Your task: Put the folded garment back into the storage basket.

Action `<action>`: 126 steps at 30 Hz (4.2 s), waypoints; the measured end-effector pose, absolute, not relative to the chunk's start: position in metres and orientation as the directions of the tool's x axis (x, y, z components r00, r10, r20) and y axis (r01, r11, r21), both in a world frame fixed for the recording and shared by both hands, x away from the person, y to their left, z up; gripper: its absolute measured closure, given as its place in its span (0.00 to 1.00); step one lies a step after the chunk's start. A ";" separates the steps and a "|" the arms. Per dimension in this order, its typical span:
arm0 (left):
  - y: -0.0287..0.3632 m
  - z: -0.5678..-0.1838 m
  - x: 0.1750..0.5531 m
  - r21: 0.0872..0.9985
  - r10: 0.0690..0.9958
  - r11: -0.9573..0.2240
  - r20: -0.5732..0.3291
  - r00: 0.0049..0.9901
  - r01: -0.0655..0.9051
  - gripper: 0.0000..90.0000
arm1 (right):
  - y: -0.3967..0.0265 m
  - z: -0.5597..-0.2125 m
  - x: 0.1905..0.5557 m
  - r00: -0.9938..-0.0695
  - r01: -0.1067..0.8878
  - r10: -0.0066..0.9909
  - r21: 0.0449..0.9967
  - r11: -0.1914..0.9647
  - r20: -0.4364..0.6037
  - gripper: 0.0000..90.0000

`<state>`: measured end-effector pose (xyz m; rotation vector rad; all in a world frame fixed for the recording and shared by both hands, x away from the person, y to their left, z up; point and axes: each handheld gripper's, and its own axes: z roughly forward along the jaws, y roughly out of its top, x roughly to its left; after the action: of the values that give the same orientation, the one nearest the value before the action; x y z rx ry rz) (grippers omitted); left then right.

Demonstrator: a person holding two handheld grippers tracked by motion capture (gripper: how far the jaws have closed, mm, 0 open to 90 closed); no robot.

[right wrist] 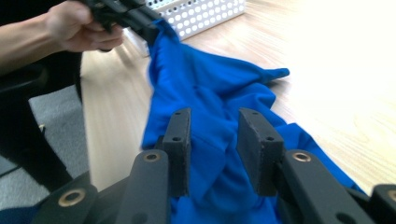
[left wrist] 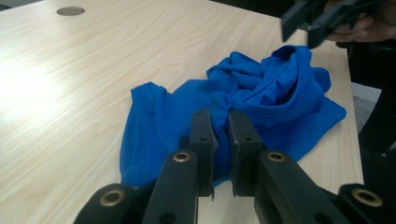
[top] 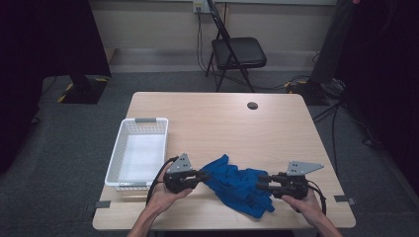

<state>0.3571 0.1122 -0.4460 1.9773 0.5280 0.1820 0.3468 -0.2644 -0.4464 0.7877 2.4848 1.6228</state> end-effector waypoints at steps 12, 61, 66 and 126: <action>0.111 -0.454 0.360 0.877 0.455 -0.371 -0.115 0.883 0.306 0.91 | -0.244 -0.471 0.340 -0.888 0.378 0.417 0.826 0.418 0.195 0.65; 0.101 -0.414 0.349 0.928 0.494 -0.217 -0.163 0.854 0.302 0.92 | -0.272 -0.401 0.344 -0.833 0.312 0.533 0.922 0.230 0.149 0.96; 0.100 -0.408 0.349 0.934 0.495 -0.208 -0.155 0.855 0.290 0.92 | -0.275 -0.392 0.346 -0.829 0.302 0.541 0.927 0.223 0.140 0.96; 0.105 -0.343 0.369 0.974 0.579 -0.124 -0.084 0.811 0.190 0.92 | -0.266 -0.315 0.379 -0.822 0.186 0.569 0.958 0.220 0.029 0.97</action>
<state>0.3687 0.1047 -0.3427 1.6927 0.6061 0.3699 0.3785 -0.2664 -0.3149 0.7038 2.1714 1.6329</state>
